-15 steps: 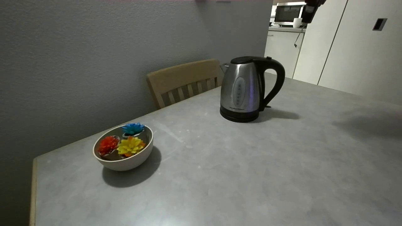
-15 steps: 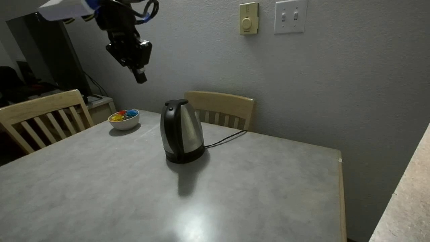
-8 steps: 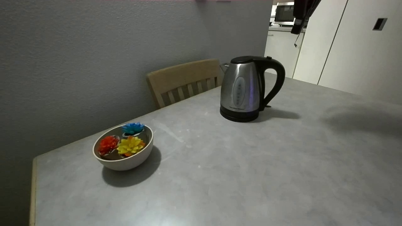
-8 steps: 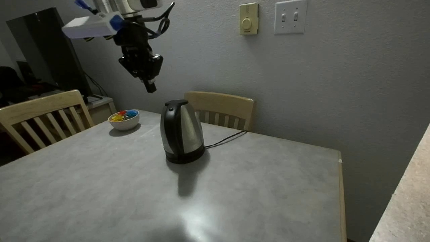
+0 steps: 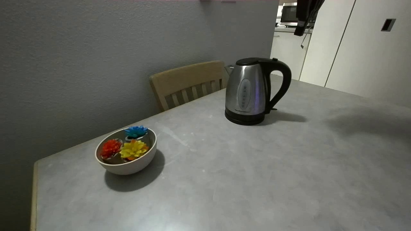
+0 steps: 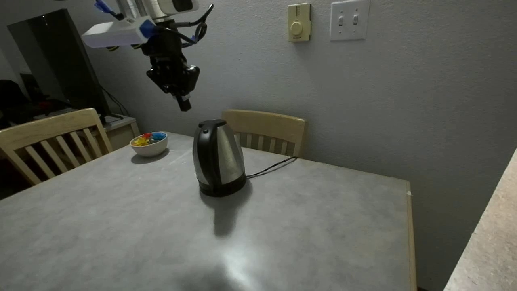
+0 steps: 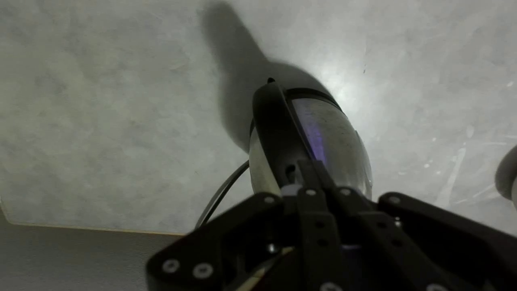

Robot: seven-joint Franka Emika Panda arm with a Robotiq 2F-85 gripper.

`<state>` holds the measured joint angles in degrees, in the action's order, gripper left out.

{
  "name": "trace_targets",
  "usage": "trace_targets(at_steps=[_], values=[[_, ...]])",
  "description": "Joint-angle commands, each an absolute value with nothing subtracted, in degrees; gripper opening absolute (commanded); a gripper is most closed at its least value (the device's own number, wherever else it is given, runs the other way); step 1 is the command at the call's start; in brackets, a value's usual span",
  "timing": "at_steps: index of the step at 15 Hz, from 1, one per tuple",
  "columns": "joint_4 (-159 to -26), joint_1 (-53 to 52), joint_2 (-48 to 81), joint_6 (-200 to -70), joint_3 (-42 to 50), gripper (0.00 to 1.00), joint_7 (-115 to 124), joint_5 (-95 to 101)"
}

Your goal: Press the button on the handle of the kettle

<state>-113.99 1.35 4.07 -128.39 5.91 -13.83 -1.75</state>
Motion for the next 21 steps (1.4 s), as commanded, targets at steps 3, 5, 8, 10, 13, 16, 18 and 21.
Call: trace_targets(at_steps=[3,5,8,10,13,16,18,21], values=[[-111.5,3.0,7.2,-127.6,4.9,0.0,-14.7,-5.2],[-109.8,3.1,9.3,-127.2,4.7,0.0,-15.2,-6.8],[-106.0,3.3,12.5,-125.6,4.5,0.0,-14.5,-7.2],[-103.2,3.4,14.4,-124.3,4.4,0.0,-14.0,-6.3],[-99.2,3.6,16.5,-122.1,4.2,0.0,-13.5,-5.7],[-95.4,3.9,19.4,-119.3,4.0,0.0,-13.6,-6.2],[-93.5,4.2,21.9,-117.4,3.7,0.0,-13.8,-6.7],[-91.0,4.3,26.4,-114.8,3.1,0.0,-13.4,-6.3]])
